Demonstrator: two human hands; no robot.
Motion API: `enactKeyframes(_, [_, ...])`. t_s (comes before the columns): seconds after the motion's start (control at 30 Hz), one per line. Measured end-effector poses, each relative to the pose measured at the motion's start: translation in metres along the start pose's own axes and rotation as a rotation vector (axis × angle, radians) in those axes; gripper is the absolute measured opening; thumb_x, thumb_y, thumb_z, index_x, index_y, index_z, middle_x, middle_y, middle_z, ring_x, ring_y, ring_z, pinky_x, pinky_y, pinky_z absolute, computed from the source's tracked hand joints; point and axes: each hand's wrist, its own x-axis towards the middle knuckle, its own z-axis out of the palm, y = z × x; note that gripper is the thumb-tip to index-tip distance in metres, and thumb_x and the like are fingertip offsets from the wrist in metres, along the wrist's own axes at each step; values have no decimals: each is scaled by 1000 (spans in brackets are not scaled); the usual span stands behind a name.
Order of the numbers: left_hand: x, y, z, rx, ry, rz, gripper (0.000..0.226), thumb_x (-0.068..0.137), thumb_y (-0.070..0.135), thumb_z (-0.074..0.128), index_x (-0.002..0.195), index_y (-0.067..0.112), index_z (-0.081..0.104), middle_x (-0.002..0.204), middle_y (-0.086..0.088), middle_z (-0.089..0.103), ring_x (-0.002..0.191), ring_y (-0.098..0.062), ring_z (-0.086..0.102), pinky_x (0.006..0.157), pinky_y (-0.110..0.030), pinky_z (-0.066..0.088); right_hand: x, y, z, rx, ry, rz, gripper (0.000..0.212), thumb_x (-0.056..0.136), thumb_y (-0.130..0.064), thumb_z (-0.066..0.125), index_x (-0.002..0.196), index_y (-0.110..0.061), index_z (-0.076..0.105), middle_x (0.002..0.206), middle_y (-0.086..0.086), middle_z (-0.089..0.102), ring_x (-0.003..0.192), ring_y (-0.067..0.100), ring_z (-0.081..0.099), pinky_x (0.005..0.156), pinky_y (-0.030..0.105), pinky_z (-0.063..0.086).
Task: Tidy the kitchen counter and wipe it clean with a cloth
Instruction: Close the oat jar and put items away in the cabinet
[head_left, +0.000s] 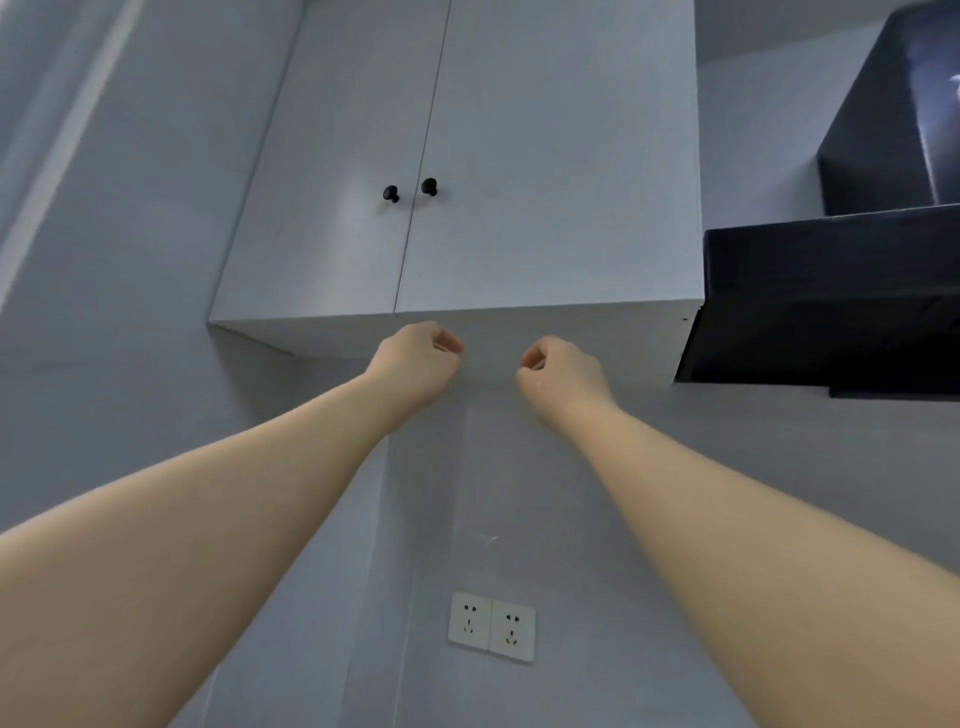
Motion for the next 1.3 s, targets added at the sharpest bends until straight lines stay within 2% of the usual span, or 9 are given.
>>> enactKeyframes(0.13, [20, 9, 10, -405, -4, -207, 24, 96, 4, 43, 106, 18, 59, 97, -4, 56, 74, -14, 56, 60, -26, 48, 18, -3, 5, -157, -16, -85, 29, 90, -18, 45, 116, -16, 56, 121, 7, 61, 115, 28, 54, 90, 34, 46])
enactKeyframes(0.3, [48, -2, 15, -576, -18, -287, 30, 96, 0, 40, 114, 13, 60, 109, -4, 53, 82, -17, 58, 64, -30, 50, 42, -7, 13, -351, -4, -224, 34, 92, -22, 46, 126, -16, 51, 129, 8, 55, 124, 27, 45, 95, 36, 43])
enactKeyframes(0.43, [71, -16, 12, -673, -10, -288, 25, 95, 0, 39, 106, 12, 59, 109, -6, 54, 95, -23, 57, 79, -33, 48, 66, -13, 24, -451, 48, -303, 35, 93, -25, 44, 126, -16, 49, 130, 6, 54, 125, 26, 42, 93, 35, 38])
enactKeyframes(0.53, [90, -31, 11, -778, 8, -307, 32, 96, 1, 36, 120, 9, 56, 114, -8, 53, 100, -25, 57, 84, -36, 48, 82, -13, 42, -560, -6, -355, 43, 93, -29, 45, 135, -19, 41, 142, 0, 42, 135, 23, 29, 102, 37, 29])
enactKeyframes(0.7, [127, -46, 10, -1044, -3, -353, 41, 98, 2, 34, 139, -2, 35, 148, -13, 36, 134, -26, 41, 105, -45, 38, 108, -7, 65, -722, -6, -377, 57, 93, -31, 44, 146, -20, 25, 156, -5, 18, 147, 21, 2, 117, 43, 10])
enactKeyframes(0.87, [147, -55, 27, -1226, -67, -354, 50, 98, 5, 39, 145, -2, 25, 155, -13, 24, 141, -24, 32, 111, -47, 30, 123, -7, 80, -767, 35, -394, 58, 94, -29, 42, 147, -19, 21, 158, -3, 14, 147, 21, 1, 117, 44, 4])
enactKeyframes(0.97, [160, -56, 33, -1341, -89, -339, 47, 97, 11, 40, 142, -1, 32, 151, -12, 33, 138, -19, 37, 112, -43, 27, 127, -2, 85, -791, 67, -437, 61, 94, -26, 41, 149, -17, 15, 159, -3, 10, 148, 20, -1, 117, 44, 2])
enactKeyframes(1.1, [168, -47, 33, -1474, -68, -390, 57, 94, 17, 43, 145, -3, 25, 150, -20, 32, 140, -23, 34, 116, -40, 23, 129, 6, 83, -775, 95, -487, 66, 93, -22, 42, 150, -18, 9, 158, -5, 11, 148, 18, -1, 118, 41, 1])
enactKeyframes(1.3, [162, -21, 25, -1569, 44, -475, 57, 86, 16, 54, 139, 7, 35, 144, -17, 39, 130, -34, 44, 112, -44, 33, 127, 10, 75, -739, 82, -482, 68, 93, -19, 39, 150, -14, 2, 157, 0, 20, 148, 14, 0, 119, 36, 0])
